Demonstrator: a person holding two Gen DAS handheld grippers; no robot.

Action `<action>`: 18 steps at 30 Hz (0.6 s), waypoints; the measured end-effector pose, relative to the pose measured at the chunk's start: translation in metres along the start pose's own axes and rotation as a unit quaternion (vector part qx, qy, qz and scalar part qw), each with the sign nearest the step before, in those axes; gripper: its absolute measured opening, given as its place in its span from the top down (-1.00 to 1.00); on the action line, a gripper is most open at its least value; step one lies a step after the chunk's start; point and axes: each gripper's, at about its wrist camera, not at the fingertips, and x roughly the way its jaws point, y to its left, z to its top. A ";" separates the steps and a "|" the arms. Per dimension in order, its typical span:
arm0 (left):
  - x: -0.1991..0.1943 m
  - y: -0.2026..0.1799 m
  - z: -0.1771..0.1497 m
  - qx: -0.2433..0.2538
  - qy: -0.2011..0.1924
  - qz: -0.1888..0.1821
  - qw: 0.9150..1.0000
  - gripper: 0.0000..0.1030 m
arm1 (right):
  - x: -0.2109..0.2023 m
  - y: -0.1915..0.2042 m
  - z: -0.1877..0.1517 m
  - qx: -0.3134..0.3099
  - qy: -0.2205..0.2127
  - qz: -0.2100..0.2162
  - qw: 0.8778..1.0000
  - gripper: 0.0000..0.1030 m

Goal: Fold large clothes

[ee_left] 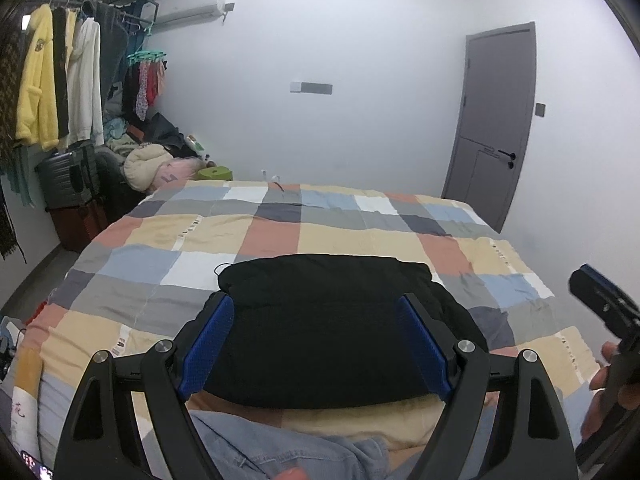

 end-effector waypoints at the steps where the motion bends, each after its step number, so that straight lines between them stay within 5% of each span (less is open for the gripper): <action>1: -0.001 0.000 -0.001 0.001 0.000 0.003 1.000 -0.63 | -0.001 0.001 -0.003 0.000 0.004 0.000 1.000 -1.00; 18: 0.010 -0.001 -0.056 0.000 0.068 0.009 0.998 -0.63 | -0.009 0.011 -0.045 -0.004 0.046 -0.015 0.999 -1.00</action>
